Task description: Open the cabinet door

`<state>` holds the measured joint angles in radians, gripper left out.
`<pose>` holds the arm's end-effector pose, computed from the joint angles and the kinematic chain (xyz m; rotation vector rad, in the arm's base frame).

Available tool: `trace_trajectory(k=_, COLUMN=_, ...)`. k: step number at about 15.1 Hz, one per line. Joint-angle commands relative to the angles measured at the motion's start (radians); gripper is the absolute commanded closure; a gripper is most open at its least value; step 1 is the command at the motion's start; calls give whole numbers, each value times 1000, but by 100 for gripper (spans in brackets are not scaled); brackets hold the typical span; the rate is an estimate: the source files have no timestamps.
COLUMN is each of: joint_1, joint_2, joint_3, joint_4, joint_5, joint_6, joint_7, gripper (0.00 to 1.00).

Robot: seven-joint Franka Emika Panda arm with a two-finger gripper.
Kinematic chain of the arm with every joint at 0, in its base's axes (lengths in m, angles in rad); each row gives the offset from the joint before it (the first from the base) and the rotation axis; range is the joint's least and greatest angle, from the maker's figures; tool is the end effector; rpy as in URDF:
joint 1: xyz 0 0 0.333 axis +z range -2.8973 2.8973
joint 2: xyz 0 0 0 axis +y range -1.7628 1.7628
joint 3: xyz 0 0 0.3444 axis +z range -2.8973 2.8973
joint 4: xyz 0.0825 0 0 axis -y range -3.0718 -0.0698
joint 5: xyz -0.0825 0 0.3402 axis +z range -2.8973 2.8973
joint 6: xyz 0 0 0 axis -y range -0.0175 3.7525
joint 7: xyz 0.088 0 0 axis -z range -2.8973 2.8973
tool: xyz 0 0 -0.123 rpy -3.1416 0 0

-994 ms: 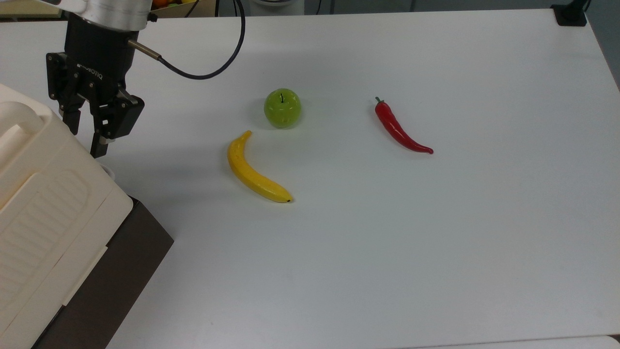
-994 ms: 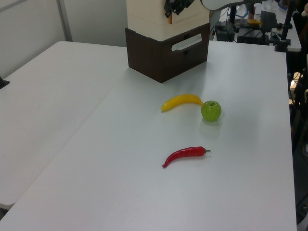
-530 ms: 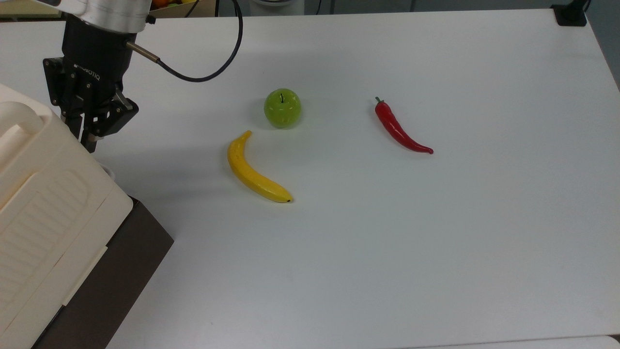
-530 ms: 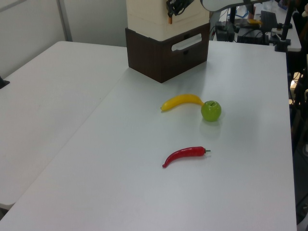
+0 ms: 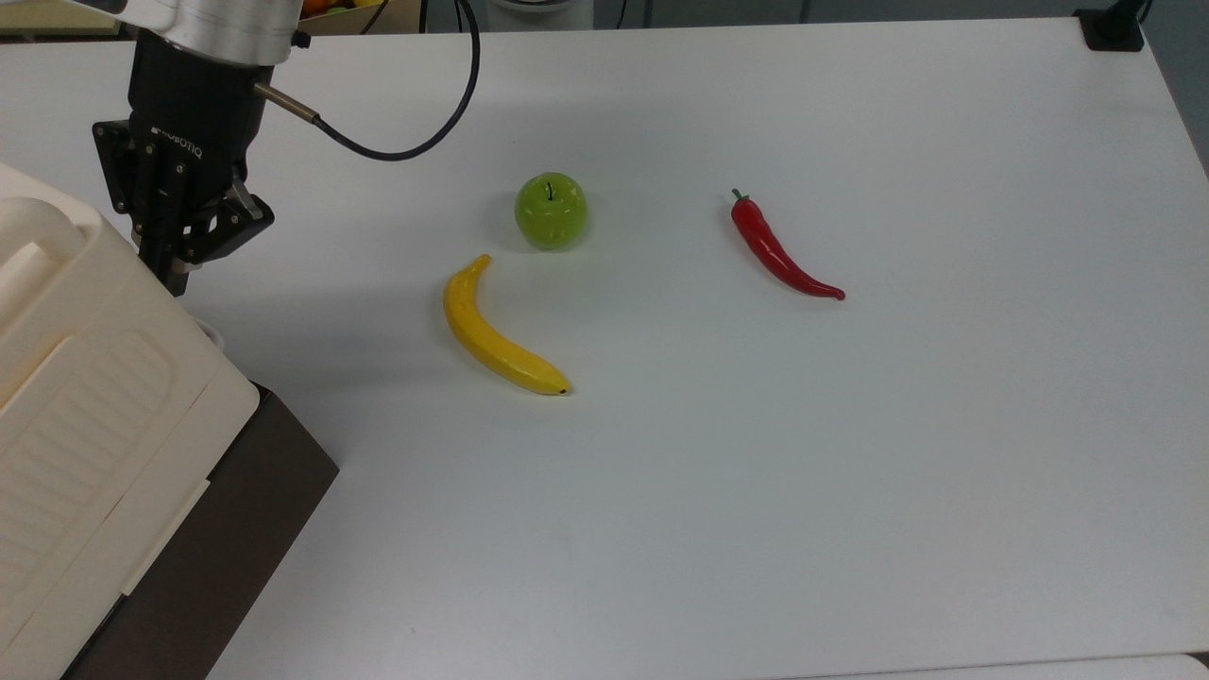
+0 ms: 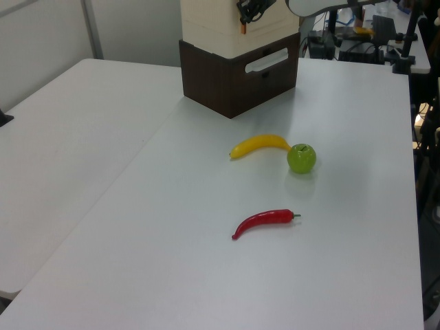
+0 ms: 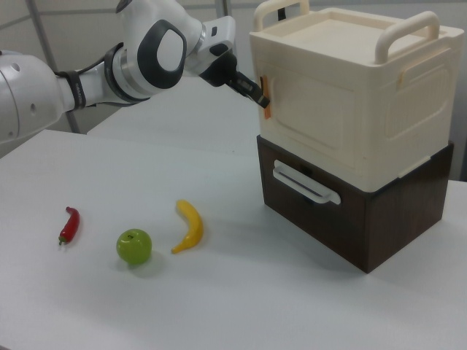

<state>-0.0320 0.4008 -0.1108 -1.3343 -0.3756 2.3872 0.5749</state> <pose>0.6979 -0.0899 0.6023 2.6475 -0.6840 1.0175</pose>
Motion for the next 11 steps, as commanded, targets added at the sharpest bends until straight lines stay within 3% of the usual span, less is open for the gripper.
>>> trace_trajectory(k=1, joint_1=11, joint_2=-54, joint_3=-6, joint_4=-49, joint_5=-19, joint_6=-6, joint_7=16, gripper=99)
trace_trajectory(k=7, joint_1=47, joint_2=-100, joint_3=-3, joint_4=-88, joint_5=-5, joint_6=-72, joint_7=22, gripper=95)
trace_trajectory(k=9, joint_1=47, joint_2=-108, joint_3=-1, joint_4=-86, joint_5=0, joint_6=-120, joint_7=22, gripper=68)
trace_trajectory(k=10, joint_1=47, joint_2=-114, joint_3=-1, joint_4=-85, joint_5=1, joint_6=-140, joint_7=22, gripper=62)
trace_trajectory(k=11, joint_1=50, joint_2=-125, joint_3=-1, joint_4=-85, joint_5=14, joint_6=-164, joint_7=22, gripper=30)
